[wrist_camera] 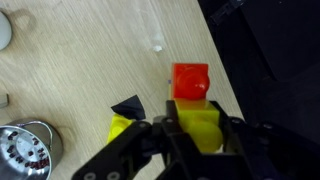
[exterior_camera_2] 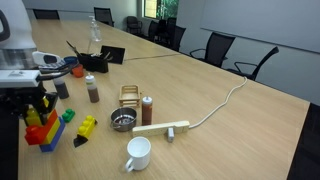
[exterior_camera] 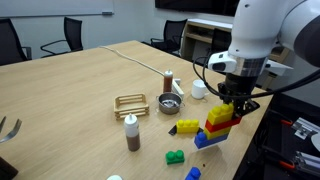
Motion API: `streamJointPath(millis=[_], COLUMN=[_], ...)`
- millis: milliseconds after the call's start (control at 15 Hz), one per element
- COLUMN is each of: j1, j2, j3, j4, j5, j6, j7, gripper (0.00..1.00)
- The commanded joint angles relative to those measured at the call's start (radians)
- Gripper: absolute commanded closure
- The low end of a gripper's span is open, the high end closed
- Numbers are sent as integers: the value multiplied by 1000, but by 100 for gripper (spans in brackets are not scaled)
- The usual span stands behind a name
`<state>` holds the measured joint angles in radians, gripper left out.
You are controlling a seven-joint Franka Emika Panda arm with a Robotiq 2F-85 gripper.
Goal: Attach the stack of lego's to the yellow lego
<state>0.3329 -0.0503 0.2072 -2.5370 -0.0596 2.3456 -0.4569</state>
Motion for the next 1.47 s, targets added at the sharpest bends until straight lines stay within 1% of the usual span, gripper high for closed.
streamJointPath(millis=[0,333,600,800,1067,1400], j1=[-18,-18,-28,-47,-68,-67], j2=[-54,-92,-81,-74,-45,3], j3=[16,7,4,5,9,7], j4=[14,37,64,91,124,117], j5=[18,-3,-22,-73,-136,-103], j6=[-32,-34,-37,-37,-43,-23], j7=[-8,-1,16,53,142,171], gripper=[89,89,89,89,89,89])
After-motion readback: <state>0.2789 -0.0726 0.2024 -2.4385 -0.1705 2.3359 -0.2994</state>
